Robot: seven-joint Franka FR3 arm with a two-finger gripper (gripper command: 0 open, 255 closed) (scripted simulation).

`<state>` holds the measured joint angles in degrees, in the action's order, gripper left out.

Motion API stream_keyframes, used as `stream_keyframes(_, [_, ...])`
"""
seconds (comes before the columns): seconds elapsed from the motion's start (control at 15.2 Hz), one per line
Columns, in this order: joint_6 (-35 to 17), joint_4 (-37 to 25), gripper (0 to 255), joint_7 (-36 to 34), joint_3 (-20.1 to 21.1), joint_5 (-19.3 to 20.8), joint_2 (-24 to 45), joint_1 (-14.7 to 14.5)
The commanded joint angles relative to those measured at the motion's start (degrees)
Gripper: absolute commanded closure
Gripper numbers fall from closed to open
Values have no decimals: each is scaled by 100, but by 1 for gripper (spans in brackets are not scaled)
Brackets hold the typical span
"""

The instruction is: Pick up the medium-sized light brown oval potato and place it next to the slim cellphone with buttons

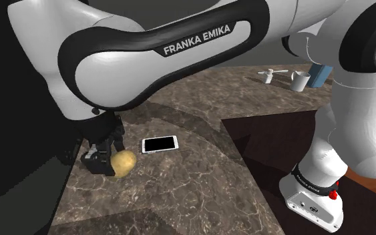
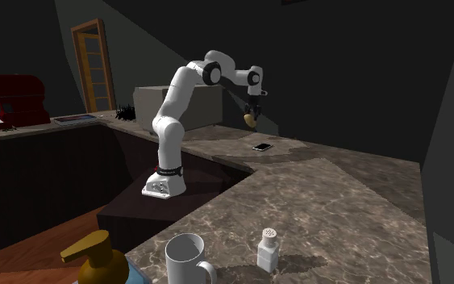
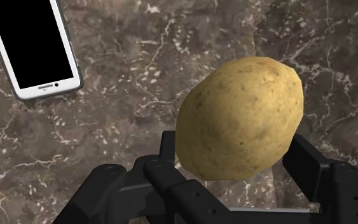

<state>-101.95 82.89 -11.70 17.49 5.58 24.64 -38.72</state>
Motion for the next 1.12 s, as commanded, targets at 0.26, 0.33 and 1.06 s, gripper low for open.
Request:
stream_keyframes(0.26, [-404,307,255,-23,-16,33,98,1])
stream_keyframes(0.33, [-472,359,255,-26,-20,39,115,1])
stream_keyframes(1.06, [-1192,826,255,-68,-66,127,379,-7])
